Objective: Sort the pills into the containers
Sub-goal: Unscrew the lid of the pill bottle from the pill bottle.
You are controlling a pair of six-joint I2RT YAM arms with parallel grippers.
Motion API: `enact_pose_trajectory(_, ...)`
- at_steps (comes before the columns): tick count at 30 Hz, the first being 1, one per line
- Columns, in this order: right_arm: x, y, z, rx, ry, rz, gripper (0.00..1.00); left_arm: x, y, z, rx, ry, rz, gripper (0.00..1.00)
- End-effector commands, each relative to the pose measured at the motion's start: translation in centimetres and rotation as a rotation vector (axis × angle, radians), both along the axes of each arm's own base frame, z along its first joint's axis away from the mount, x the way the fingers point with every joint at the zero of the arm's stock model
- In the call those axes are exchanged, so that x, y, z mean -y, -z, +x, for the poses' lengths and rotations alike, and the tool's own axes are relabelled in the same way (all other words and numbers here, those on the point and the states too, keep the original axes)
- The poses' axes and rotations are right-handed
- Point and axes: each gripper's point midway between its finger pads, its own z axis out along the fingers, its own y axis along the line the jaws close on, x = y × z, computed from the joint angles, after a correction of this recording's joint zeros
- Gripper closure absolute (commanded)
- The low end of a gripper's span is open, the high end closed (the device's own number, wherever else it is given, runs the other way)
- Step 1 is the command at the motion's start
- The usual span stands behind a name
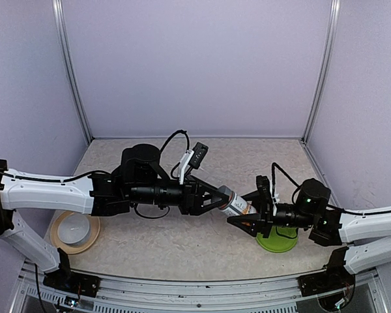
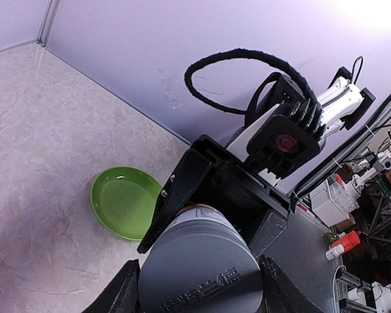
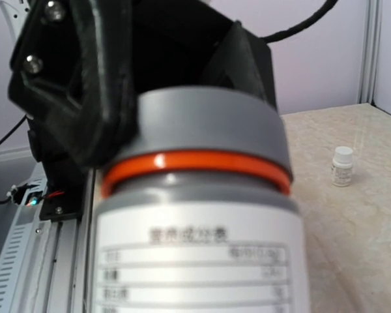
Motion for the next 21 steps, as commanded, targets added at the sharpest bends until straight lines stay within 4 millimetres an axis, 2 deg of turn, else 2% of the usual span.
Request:
enact_pose_trajectory(1, 0.8, -1.1, 0.0, 0.057, 0.020, 0.051, 1.00, -1.9, -1.3, 3.5, -0.013, -0.152, -0.007, 0.58)
enact_pose_trajectory(4, 0.7, -1.2, -0.2, 0.051, 0.010, 0.055, 1.00, -1.7, -1.6, 3.1, 0.005, -0.129, -0.027, 0.45)
enact_pose_trajectory(8, 0.7, -1.6, -0.8, 0.043, -0.022, 0.064, 1.00, -1.9, -3.1, 2.2, 0.063, -0.082, -0.084, 0.14)
enact_pose_trajectory(10, 0.7, -1.8, -1.2, 0.034, -0.048, 0.071, 1.00, -2.3, -4.2, 1.8, 0.114, -0.068, -0.113, 0.04)
enact_pose_trajectory(13, 0.6, -2.0, -1.9, 0.012, -0.089, 0.078, 1.00, -2.8, -5.5, 1.3, 0.200, -0.046, -0.135, 0.01)
enact_pose_trajectory(16, 0.3, -2.1, -2.5, -0.027, -0.130, 0.083, 1.00, -3.0, -6.3, -0.3, 0.339, 0.045, -0.144, 0.01)
enact_pose_trajectory(21, -0.4, -2.8, -4.3, -0.106, -0.270, 0.095, 1.00, -3.4, -5.2, -4.6, 0.587, 0.268, -0.143, 0.01)
